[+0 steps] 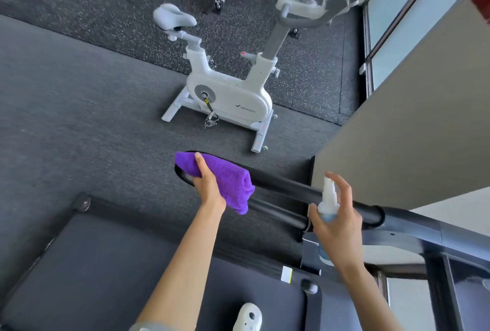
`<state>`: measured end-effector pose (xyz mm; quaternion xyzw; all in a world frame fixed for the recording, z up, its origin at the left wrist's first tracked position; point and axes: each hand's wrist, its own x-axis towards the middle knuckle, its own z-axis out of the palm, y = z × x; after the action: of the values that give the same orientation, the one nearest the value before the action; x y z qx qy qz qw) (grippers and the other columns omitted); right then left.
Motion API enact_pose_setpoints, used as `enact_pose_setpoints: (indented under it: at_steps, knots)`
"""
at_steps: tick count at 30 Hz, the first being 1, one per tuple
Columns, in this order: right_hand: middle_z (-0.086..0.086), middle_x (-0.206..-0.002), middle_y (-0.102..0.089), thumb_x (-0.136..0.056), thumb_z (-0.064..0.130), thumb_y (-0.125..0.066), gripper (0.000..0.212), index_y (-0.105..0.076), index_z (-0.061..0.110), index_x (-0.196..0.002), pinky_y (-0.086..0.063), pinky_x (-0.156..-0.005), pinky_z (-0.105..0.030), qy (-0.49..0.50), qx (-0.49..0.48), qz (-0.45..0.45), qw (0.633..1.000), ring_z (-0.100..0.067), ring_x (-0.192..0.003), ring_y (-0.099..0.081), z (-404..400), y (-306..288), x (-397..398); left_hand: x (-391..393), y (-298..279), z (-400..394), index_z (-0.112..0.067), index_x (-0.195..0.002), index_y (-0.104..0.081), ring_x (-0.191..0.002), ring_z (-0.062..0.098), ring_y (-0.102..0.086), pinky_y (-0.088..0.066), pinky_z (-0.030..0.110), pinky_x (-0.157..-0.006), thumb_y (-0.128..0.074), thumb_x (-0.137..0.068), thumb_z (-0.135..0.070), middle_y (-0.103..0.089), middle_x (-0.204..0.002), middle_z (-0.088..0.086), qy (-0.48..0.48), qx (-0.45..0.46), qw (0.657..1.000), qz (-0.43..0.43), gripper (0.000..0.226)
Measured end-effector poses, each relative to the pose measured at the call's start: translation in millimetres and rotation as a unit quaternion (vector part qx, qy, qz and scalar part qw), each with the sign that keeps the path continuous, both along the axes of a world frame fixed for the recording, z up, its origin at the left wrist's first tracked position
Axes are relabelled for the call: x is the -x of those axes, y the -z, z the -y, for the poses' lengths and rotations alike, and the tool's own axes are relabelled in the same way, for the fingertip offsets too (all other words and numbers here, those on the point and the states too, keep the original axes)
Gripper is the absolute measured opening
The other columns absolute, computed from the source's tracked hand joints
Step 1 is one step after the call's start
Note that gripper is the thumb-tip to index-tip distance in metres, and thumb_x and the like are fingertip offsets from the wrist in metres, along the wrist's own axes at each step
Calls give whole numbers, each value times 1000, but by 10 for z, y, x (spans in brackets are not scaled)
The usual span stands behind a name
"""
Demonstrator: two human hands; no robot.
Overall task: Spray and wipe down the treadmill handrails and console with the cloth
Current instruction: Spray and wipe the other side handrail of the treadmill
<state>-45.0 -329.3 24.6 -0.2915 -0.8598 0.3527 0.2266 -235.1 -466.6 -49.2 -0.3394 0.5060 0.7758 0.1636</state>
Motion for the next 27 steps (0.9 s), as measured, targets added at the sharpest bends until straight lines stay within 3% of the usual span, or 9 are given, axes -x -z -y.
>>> enact_pose_setpoints:
  at_steps: [3, 5, 9, 12, 16, 21, 24, 27]
  knots:
    - [16, -80, -59, -80, 0, -66, 66, -41, 39, -127, -39, -53, -15, -9, 4, 0, 1000, -13, -60, -48, -33, 45, -55, -21, 2, -46, -22, -122, -52, -100, 21, -65, -52, 39, -91, -66, -75, -62, -66, -115, 0, -1, -22, 1000, 21, 63]
    - [20, -85, -59, -80, 0, -66, 66, -41, 40, -127, -39, -53, -15, -14, 5, -9, 1000, -14, -60, -49, -58, 56, -85, -91, 10, -123, -21, -106, -56, -89, 17, -66, -53, 33, -76, -67, -74, -62, -67, -105, -2, 5, -13, 1000, 25, 54]
    - [17, -79, -57, -79, 1, -68, 65, -42, 37, -127, -39, -54, -11, -2, -7, -27, 1000, -12, -60, -49, -163, 38, -165, -386, -7, -422, -19, -99, -55, -79, 13, -65, -47, 25, -57, -67, -75, -62, -66, -93, -4, 29, -16, 999, 39, 51]
    - [31, -92, -55, -79, 0, -68, 65, -42, 37, -127, -39, -59, -6, 14, -14, -42, 999, -6, -68, -53, -261, -5, -279, -632, -60, -673, -17, -102, -56, -80, 15, -67, -49, 25, -57, -67, -76, -61, -67, -94, -3, 39, -23, 998, 49, 53]
    - [37, -101, -52, -80, 2, -66, 67, -39, 42, -126, -41, -59, -13, 52, -8, -42, 998, -13, -66, -53, -420, -11, -486, -913, -77, -984, -14, -108, -56, -86, 18, -67, -53, 29, -67, -66, -76, -61, -68, -99, -1, 61, -10, 997, 52, 57]
    - [24, -87, -55, -79, 2, -64, 66, -40, 44, -123, -40, -48, -17, 96, 9, -48, 994, -17, -56, -49, -611, 28, -813, -1328, -84, -1413, -21, -84, -52, -82, 17, -64, -52, 33, -77, -61, -79, -65, -62, -87, -7, 90, 17, 994, 52, 45]
    - [9, -70, -56, -80, 4, -63, 64, -41, 46, -123, -43, -47, -26, 122, 30, -46, 991, -18, -51, -48, -710, 47, -1031, -1528, -77, -1594, -25, -77, -49, -75, 12, -61, -49, 29, -67, -58, -78, -68, -60, -82, -9, 116, 18, 992, 51, 45]
    - [5, -59, -52, -80, 4, -63, 64, -42, 45, -123, -40, -47, -19, 149, 33, -41, 987, -17, -54, -49, -767, 69, -1195, -1751, -107, -1772, -22, -78, -46, -71, 8, -56, -41, 25, -57, -54, -78, -72, -56, -80, -11, 162, 22, 985, 49, 50]
